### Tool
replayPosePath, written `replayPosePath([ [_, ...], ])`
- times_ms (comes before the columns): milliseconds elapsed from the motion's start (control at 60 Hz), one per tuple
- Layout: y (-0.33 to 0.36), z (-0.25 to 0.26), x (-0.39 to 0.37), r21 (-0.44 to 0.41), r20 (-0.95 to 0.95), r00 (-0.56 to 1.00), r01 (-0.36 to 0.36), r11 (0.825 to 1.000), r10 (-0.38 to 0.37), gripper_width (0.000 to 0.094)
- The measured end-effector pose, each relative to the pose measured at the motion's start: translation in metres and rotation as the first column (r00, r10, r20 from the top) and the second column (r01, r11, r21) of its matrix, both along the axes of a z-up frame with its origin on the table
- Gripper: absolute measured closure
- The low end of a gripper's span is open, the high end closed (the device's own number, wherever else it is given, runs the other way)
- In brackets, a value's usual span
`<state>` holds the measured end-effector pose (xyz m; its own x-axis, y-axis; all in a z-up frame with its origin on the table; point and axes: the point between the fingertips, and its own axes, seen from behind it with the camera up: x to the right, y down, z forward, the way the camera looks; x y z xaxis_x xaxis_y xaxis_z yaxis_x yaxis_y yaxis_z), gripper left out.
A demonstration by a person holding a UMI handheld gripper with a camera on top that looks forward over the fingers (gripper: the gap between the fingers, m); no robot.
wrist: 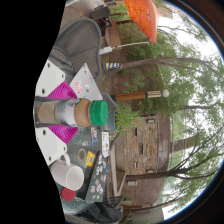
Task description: Pour water
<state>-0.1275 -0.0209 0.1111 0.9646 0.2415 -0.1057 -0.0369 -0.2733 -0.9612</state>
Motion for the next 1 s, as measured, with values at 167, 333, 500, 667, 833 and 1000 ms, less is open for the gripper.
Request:
replayPosePath([
  [167,0.027,0.045,0.040,-0.132,-0.609,0.788,0.015,0.991,-0.092,0.0640],
  [333,0.033,0.060,0.076,-0.299,-0.944,0.182,-0.119,0.947,-0.275,0.0641],
  [500,0.028,0.067,0.086,-0.227,-0.898,-0.309,-0.286,0.931,-0.314,0.0642],
  [667,0.021,0.090,0.095,-0.175,-0.785,-0.519,-0.338,0.925,-0.338,0.0642],
  [833,0.017,0.106,0.103,-0.147,-0.736,-0.589,-0.343,0.928,-0.334,0.0641],
  [1000,-0.005,0.120,0.105,-0.137,-0.848,-0.449,-0.328,0.935,-0.282,0.0641],
])
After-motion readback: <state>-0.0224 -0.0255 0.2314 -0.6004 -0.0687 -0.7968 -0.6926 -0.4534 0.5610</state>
